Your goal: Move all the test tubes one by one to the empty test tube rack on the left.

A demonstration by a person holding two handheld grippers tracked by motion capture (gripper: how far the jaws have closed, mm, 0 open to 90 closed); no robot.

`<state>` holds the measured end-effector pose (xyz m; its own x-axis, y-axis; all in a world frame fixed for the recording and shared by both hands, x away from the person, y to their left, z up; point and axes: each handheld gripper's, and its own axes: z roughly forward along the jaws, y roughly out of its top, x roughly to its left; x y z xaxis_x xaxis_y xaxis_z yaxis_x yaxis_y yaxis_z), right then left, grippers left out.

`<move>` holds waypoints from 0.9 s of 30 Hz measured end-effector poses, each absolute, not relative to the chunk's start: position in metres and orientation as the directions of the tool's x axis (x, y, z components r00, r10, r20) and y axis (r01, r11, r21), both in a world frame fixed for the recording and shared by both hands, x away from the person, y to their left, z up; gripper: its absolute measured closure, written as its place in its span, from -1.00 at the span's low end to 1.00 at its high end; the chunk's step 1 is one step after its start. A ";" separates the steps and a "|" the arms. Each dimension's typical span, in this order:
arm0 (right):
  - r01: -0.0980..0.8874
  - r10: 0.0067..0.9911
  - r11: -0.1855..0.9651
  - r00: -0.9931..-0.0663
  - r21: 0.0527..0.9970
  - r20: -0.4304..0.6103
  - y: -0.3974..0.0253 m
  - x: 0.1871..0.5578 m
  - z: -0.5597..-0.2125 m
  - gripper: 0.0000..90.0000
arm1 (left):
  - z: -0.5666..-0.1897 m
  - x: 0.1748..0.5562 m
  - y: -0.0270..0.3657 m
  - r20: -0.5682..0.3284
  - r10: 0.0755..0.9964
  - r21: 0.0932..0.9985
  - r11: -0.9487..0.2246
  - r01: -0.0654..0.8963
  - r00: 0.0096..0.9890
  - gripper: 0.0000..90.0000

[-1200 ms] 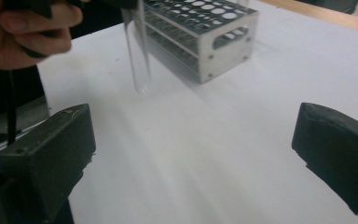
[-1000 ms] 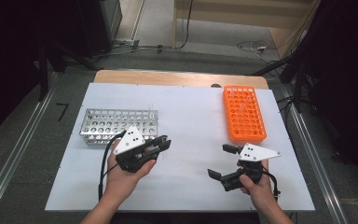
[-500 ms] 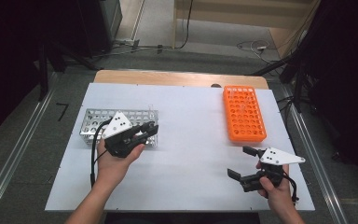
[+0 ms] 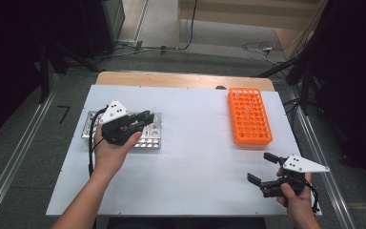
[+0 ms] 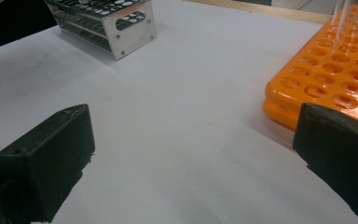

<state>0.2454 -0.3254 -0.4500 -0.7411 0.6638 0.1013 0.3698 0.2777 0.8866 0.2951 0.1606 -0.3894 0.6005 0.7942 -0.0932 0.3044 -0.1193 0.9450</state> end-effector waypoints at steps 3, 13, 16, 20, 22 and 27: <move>0.373 0.671 0.274 -0.734 0.886 0.102 -0.329 0.246 -0.451 -1.00 | -0.389 0.302 0.163 -0.099 0.802 0.944 -0.113 0.311 0.590 0.68; 0.375 0.682 0.260 -0.724 0.890 0.106 -0.332 0.247 -0.450 -1.00 | -0.387 0.324 0.169 -0.091 0.827 0.945 -0.105 0.311 0.555 0.68; 0.372 0.683 0.259 -0.723 0.891 0.104 -0.333 0.248 -0.451 -1.00 | -0.387 0.331 0.170 -0.090 0.837 0.947 -0.096 0.307 0.540 0.68; 0.375 0.686 0.257 -0.720 0.891 0.106 -0.333 0.248 -0.451 -1.00 | -0.387 0.341 0.170 -0.084 0.848 0.948 -0.093 0.303 0.523 0.68; 0.376 0.687 0.256 -0.719 0.891 0.106 -0.334 0.248 -0.451 -1.00 | -0.388 0.346 0.170 -0.079 0.855 0.949 -0.092 0.300 0.513 0.68; 0.378 0.688 0.254 -0.717 0.890 0.108 -0.335 0.248 -0.451 -1.00 | -0.395 0.356 0.168 -0.081 0.870 0.951 -0.078 0.298 0.486 0.68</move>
